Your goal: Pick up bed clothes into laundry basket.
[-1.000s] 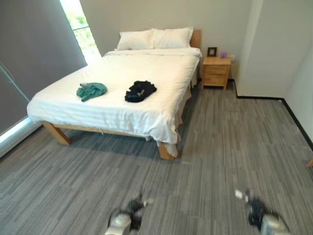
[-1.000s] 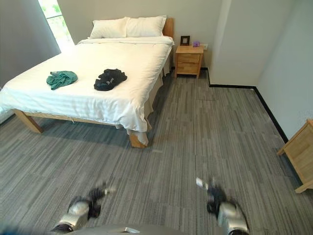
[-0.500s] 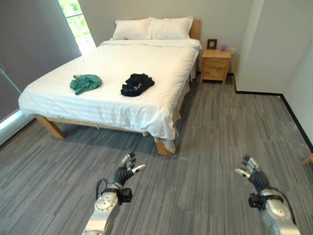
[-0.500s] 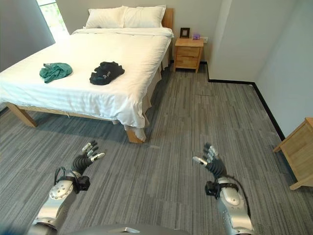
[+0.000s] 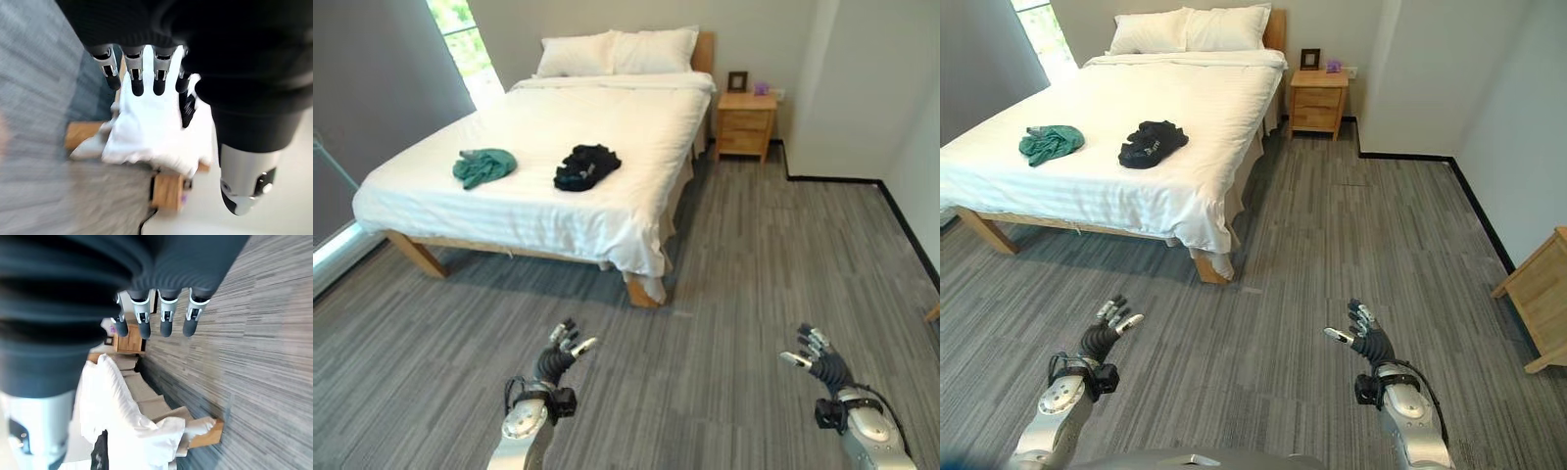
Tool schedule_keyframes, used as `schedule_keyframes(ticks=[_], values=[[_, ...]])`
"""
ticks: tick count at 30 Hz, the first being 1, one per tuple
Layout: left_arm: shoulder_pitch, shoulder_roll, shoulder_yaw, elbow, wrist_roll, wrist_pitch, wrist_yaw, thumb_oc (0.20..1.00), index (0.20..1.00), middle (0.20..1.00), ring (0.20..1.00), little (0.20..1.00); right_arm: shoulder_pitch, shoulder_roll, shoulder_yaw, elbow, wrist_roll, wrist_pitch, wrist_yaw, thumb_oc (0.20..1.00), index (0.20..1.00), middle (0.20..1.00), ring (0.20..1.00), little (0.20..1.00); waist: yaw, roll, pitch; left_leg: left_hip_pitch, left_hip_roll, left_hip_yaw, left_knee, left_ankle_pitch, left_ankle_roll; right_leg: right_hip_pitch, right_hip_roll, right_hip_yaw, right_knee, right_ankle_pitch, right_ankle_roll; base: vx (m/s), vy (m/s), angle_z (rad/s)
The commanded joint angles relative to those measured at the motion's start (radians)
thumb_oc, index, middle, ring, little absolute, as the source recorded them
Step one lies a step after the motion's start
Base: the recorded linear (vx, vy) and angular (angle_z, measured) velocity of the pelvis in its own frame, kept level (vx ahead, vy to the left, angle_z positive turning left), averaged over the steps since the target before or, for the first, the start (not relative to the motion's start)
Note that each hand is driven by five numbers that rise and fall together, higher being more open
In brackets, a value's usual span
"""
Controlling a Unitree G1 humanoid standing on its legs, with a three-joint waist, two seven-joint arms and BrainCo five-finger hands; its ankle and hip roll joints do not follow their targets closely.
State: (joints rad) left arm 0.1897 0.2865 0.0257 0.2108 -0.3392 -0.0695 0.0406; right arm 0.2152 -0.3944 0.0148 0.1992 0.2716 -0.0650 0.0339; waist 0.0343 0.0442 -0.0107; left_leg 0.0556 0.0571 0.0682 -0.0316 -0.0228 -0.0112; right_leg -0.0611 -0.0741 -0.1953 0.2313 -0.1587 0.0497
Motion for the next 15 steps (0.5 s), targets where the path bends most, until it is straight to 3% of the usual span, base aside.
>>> schedule_keyframes(ticks=[1, 8, 12, 15], values=[[0.001, 0.061, 0.077, -0.062, 0.016, -0.054, 0.029, 1.000, 1.000, 1.000, 1.000, 1.000, -0.085, 0.028, 0.047, -0.045, -0.050, -0.038, 0.026, 1.000, 1.000, 1.000, 1.000, 1.000, 0.011, -0.097, -0.015, -0.005, -0.035, -0.054, -0.053, 0.053, -0.035, 0.155, -0.047, -0.010, -0.294, 0.178, 0.075, 0.01, -0.026, 0.31], [0.032, 0.040, 0.099, -0.061, -0.022, -0.043, 0.023, 1.000, 1.000, 1.000, 1.000, 1.000, -0.142, 0.017, 0.090, -0.060, -0.074, -0.023, 0.038, 1.000, 1.000, 1.000, 1.000, 1.000, 0.062, -0.086, -0.009, -0.018, -0.036, -0.120, -0.045, 0.066, -0.048, 0.179, -0.047, -0.077, -0.291, 0.159, 0.064, 0.00, -0.025, 0.40], [0.016, 0.042, 0.086, -0.057, -0.015, -0.041, 0.021, 1.000, 1.000, 1.000, 1.000, 1.000, -0.141, 0.006, 0.085, -0.070, -0.084, -0.026, 0.031, 1.000, 1.000, 1.000, 1.000, 1.000, 0.062, -0.084, 0.012, -0.031, -0.031, -0.131, -0.036, 0.075, -0.056, 0.178, -0.044, -0.090, -0.290, 0.161, 0.059, -0.03, -0.028, 0.12], [-0.026, 0.052, 0.074, -0.055, -0.007, -0.043, 0.025, 1.000, 1.000, 1.000, 1.000, 1.000, -0.134, -0.010, 0.065, -0.077, -0.076, -0.030, 0.019, 1.000, 1.000, 1.000, 1.000, 1.000, 0.062, -0.094, 0.062, -0.129, -0.029, -0.131, 0.104, 0.059, -0.084, 0.160, -0.047, -0.102, -0.294, 0.165, 0.049, -0.15, -0.071, 0.30]])
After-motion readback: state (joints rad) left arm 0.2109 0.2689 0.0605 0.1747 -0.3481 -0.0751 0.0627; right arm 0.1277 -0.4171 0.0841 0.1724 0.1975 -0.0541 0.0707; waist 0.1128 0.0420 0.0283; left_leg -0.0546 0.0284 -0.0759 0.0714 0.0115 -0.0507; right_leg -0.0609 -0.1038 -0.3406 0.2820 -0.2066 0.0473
